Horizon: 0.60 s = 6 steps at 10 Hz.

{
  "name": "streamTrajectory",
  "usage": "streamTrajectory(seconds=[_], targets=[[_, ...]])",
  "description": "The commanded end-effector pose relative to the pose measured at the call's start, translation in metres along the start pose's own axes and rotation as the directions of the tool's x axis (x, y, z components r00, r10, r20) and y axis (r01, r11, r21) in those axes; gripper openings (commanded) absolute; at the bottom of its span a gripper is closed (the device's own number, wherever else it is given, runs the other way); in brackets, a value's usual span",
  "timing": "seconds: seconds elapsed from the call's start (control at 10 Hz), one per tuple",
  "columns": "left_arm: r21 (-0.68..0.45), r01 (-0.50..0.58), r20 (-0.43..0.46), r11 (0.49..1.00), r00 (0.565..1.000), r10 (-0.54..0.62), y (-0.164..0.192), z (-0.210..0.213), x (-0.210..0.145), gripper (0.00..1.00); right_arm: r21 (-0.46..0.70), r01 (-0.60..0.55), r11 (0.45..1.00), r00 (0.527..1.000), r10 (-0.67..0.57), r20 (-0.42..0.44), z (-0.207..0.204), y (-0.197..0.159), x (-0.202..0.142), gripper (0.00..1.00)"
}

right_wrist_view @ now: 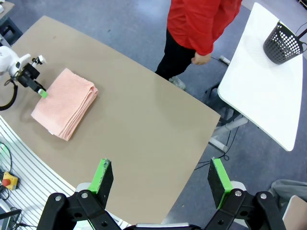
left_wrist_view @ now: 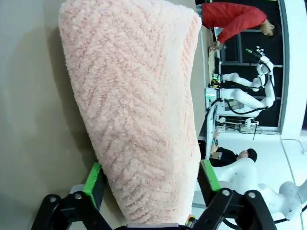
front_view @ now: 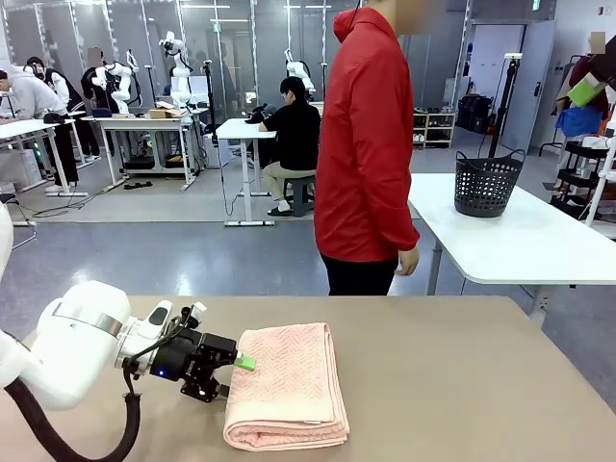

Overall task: Fold the towel.
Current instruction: Pick up the 100 cm Hotel Towel and place it on the left side of the table.

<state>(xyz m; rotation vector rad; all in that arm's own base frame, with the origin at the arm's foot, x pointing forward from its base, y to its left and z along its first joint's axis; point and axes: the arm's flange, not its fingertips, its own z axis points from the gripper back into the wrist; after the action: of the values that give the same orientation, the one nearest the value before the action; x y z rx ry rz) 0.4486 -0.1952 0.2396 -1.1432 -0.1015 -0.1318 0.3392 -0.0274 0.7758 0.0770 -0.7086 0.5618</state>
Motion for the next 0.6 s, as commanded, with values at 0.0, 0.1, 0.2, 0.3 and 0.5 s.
streamTrajectory(seconds=[0.0, 0.1, 0.2, 0.3, 0.5], targets=[[-0.057, -0.007, 0.025, 0.998, 1.000, 0.008, 0.0063, -0.0042, 0.0041, 0.55, 0.001, -0.011, 1.000, 1.000, 0.011, -0.006, 0.0009, -0.0022, -0.0005, 1.00], [-0.069, -0.005, 0.025, 0.998, 1.000, 0.007, 0.0056, -0.0042, 0.0049, 0.30, 0.001, -0.011, 1.000, 1.000, 0.011, -0.006, 0.0009, -0.0022, -0.0005, 1.00], [-0.068, -0.003, 0.021, 0.998, 1.000, 0.004, 0.0048, -0.0046, 0.0061, 0.00, 0.001, -0.011, 1.000, 1.000, 0.011, -0.006, 0.0009, -0.0022, -0.0005, 1.00], [-0.065, -0.003, 0.017, 0.998, 1.000, 0.004, 0.0041, -0.0043, 0.0068, 0.00, 0.001, -0.011, 1.000, 1.000, 0.011, -0.006, 0.0009, -0.0022, -0.0005, 1.00], [-0.047, 0.005, 0.012, 0.999, 1.000, -0.005, 0.0023, -0.0012, 0.0077, 0.02, 0.001, -0.011, 1.000, 1.000, 0.011, -0.006, 0.0009, -0.0022, -0.0005, 1.00]])
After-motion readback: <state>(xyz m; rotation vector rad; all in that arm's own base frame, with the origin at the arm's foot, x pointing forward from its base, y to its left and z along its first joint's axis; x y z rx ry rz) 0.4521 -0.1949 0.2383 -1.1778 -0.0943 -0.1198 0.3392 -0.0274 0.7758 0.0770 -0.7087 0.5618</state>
